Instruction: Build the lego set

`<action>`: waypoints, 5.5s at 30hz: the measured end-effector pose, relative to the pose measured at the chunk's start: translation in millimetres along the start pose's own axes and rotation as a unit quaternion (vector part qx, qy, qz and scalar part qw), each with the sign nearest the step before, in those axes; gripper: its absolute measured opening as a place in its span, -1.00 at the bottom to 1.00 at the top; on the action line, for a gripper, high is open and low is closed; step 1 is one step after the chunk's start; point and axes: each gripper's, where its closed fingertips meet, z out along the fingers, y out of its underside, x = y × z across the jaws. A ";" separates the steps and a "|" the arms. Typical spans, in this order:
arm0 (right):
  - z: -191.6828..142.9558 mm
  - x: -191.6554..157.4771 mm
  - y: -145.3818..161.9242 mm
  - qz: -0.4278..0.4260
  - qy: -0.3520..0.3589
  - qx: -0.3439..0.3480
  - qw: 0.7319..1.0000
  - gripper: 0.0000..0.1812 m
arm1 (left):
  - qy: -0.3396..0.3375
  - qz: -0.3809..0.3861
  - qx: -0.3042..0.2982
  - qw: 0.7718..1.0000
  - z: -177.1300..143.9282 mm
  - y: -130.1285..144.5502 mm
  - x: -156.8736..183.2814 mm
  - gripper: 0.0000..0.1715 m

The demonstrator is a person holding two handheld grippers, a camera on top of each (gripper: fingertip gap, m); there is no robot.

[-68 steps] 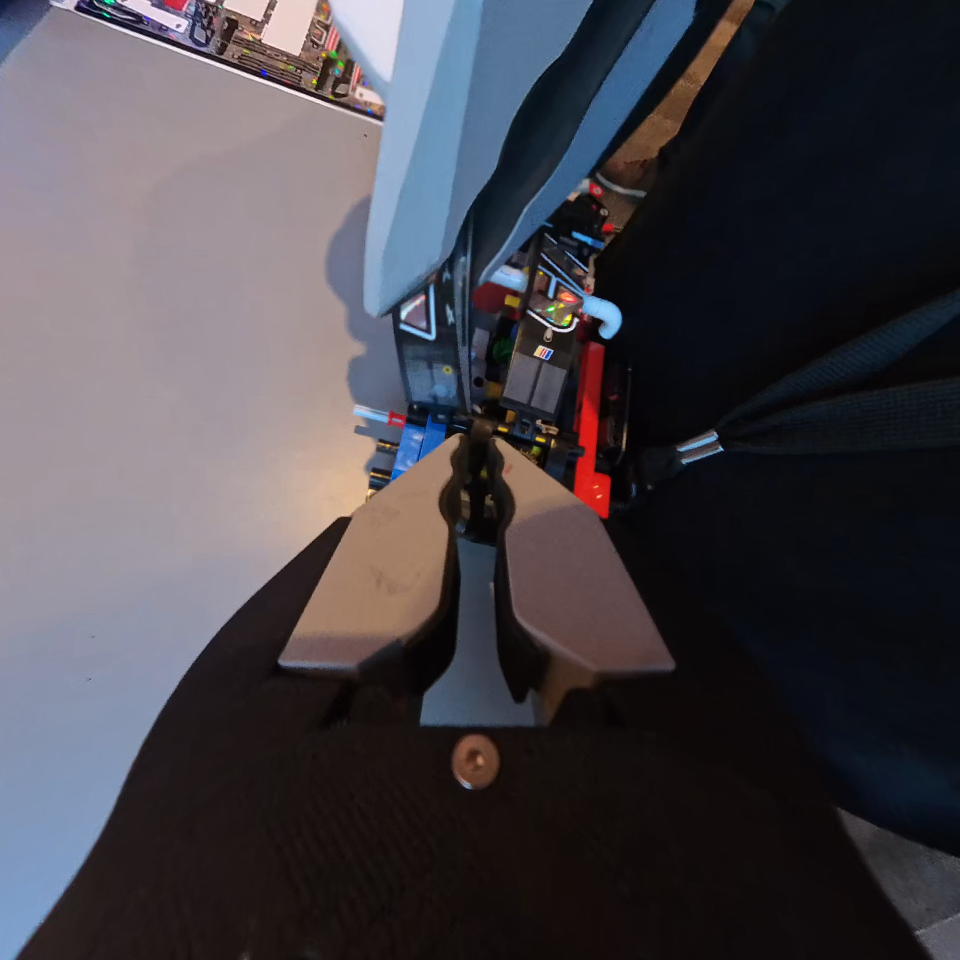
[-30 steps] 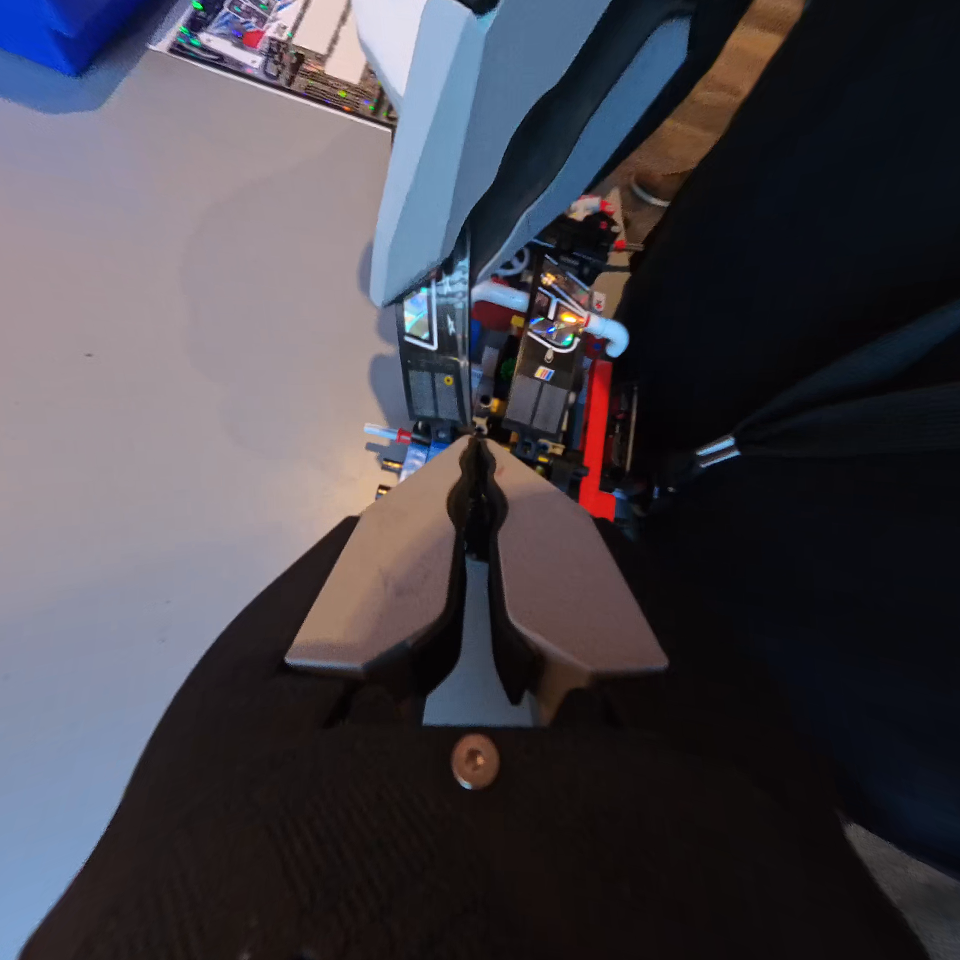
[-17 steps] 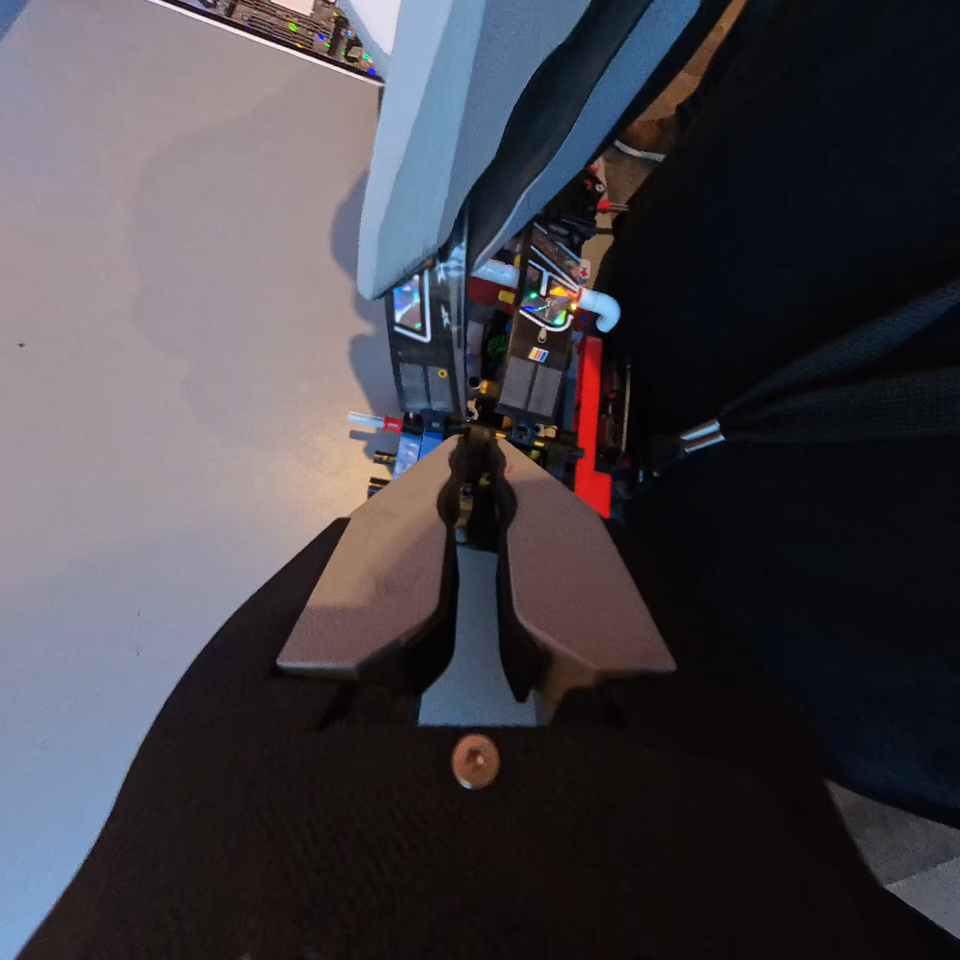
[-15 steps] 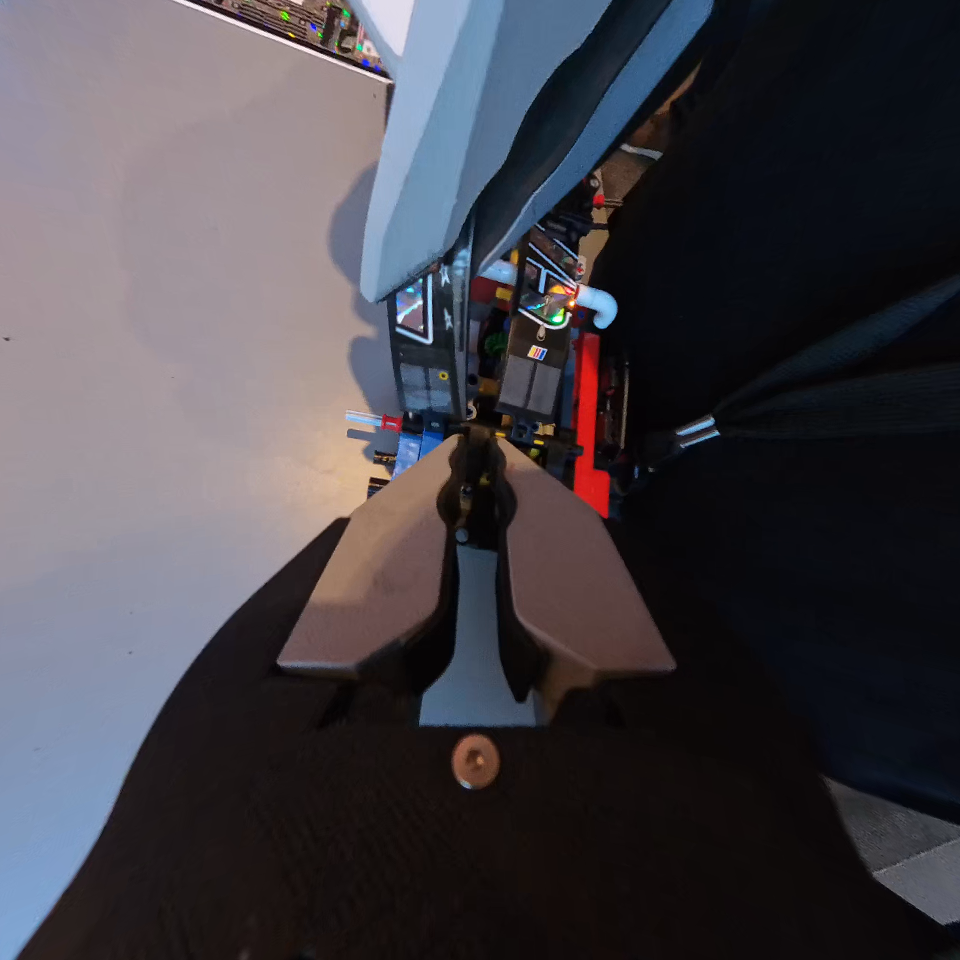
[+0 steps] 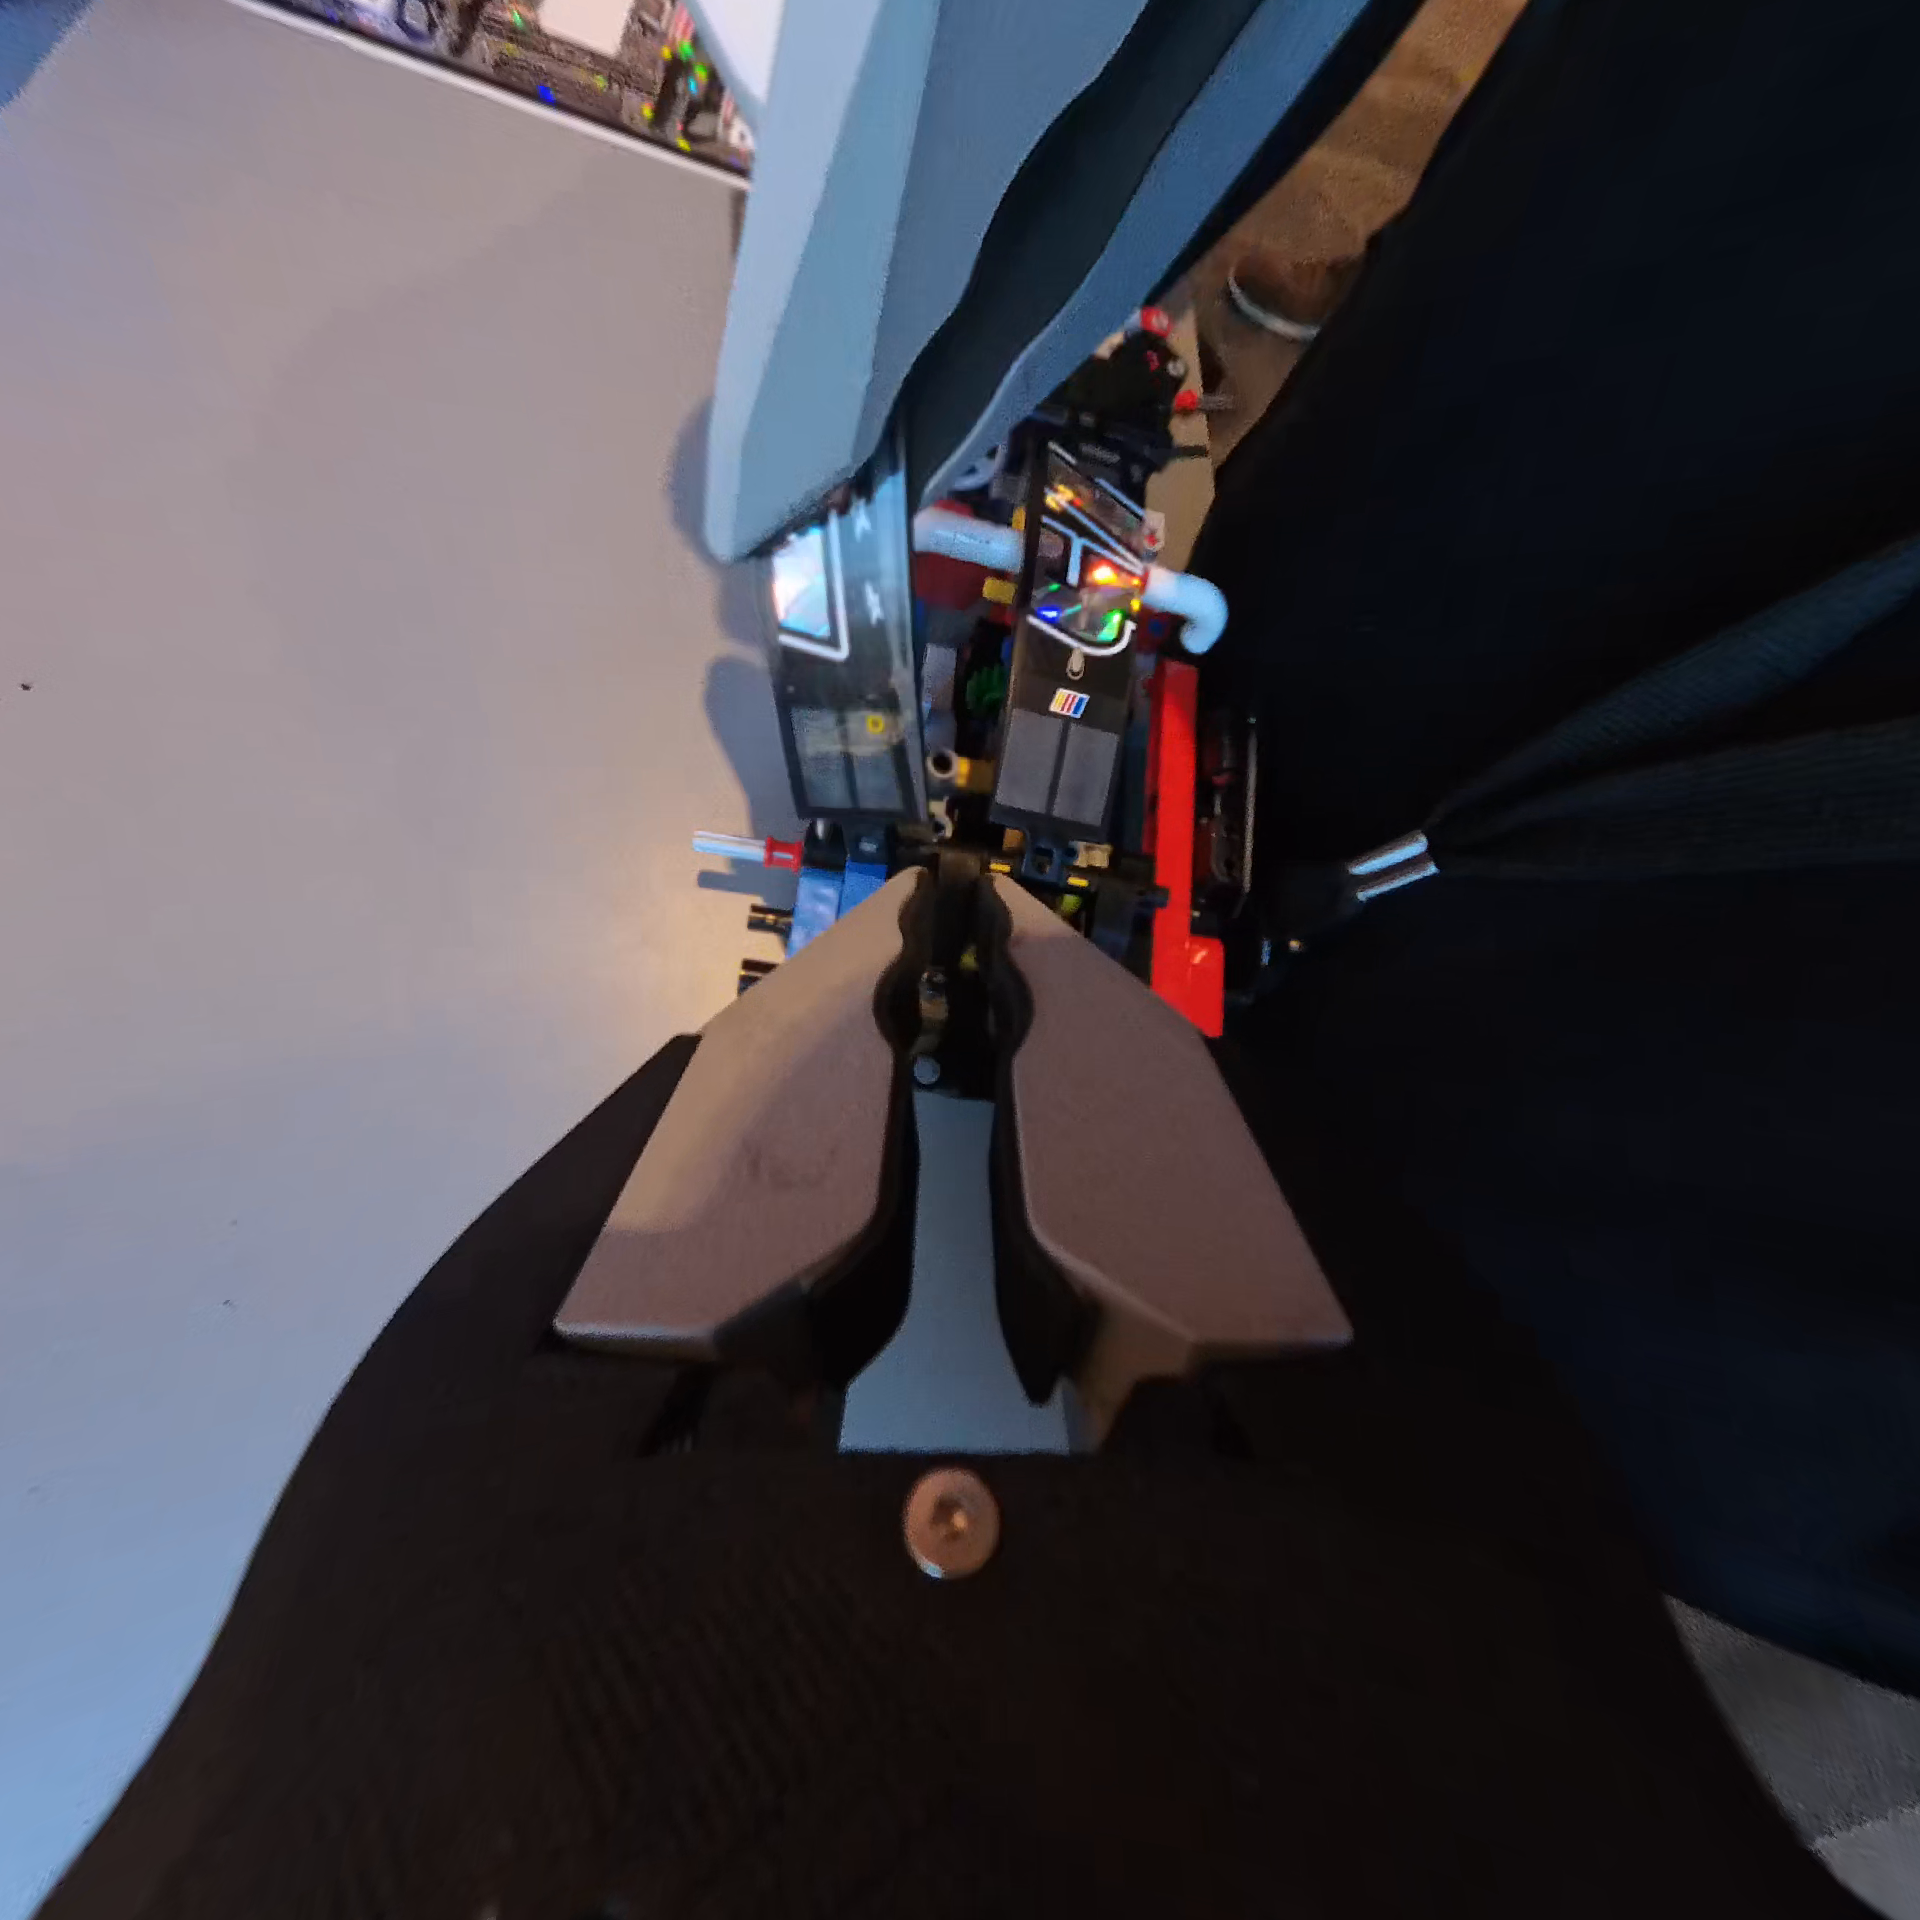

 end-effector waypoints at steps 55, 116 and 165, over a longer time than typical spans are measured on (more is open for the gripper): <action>13.1 -28.4 7.8 0.394 -0.244 0.096 0.881 -0.73 | 0.123 -0.057 0.098 0.986 -26.1 -29.3 -43.0 -0.83; 13.6 -96.4 29.9 0.311 -0.103 0.058 0.943 -0.74 | -0.083 -0.235 0.120 0.961 -38.3 39.4 -5.1 -0.64; -54.8 29.8 42.1 0.590 -0.017 0.325 0.739 -0.48 | -0.074 -0.131 0.326 0.933 -38.7 -105.3 -2.6 -0.94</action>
